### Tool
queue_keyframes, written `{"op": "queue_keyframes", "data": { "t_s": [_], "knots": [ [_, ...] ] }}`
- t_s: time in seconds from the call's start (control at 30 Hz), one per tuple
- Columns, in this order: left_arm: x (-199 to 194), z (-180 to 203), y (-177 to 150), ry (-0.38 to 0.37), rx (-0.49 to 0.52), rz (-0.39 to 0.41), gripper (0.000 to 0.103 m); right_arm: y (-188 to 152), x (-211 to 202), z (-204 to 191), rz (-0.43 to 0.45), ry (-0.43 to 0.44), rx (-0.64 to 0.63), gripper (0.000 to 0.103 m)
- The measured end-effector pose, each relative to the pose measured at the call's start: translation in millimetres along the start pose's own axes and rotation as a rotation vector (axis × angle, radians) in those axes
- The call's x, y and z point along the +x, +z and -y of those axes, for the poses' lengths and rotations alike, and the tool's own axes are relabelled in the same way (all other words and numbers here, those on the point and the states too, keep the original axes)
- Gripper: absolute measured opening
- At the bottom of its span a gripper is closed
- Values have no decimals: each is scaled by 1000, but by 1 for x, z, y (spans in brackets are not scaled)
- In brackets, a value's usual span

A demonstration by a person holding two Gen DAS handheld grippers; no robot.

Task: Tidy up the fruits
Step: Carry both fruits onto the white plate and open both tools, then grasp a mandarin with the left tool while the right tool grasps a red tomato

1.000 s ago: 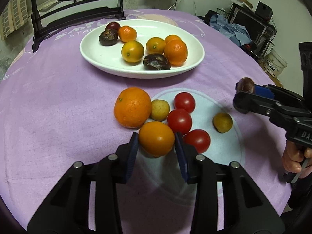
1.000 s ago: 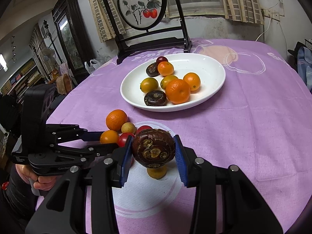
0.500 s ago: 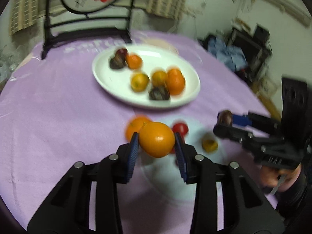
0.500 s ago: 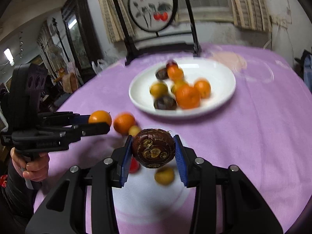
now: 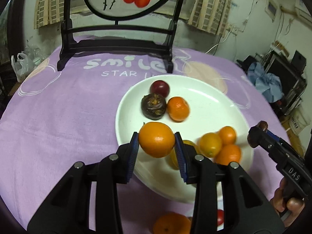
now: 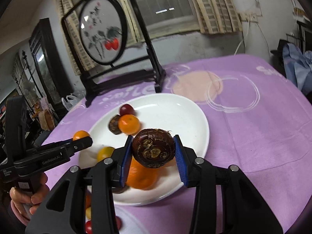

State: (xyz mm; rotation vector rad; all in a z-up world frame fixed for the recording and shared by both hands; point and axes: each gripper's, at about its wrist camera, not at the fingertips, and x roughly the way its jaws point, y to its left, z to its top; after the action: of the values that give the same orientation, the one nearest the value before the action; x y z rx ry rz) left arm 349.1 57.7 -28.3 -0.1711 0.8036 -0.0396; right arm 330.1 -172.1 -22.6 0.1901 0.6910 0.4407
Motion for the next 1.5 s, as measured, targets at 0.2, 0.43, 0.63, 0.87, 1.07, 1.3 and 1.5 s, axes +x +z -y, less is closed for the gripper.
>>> {"op": "queue_keyframes", "data": {
  "t_s": [0.2,0.43,0.63,0.87,1.07,1.3,1.5],
  "knots": [
    [12,-2,-3,34,-3,-23,38,-4,14,6,-35,-2,3,42],
    [-20,4,-6,108,17,66,86,-4,-1,-5,-28,-23,-35,62],
    [-64,-3,-24,81,32,101,96,-18,-39,-35,-30,31,-171,64],
    [-73,-38,-65,97,-100,16,96,-76,-45,-61,-179,25,-363,64],
    [-77,-51,-73,98,-153,2,96,-84,-39,-63,-222,58,-360,61],
    [-78,-45,-74,97,-128,-7,96,-84,-28,-57,-296,143,-257,46],
    [-81,-44,-72,90,-124,2,96,-76,-15,-46,-339,210,-107,41]
  ]
}}
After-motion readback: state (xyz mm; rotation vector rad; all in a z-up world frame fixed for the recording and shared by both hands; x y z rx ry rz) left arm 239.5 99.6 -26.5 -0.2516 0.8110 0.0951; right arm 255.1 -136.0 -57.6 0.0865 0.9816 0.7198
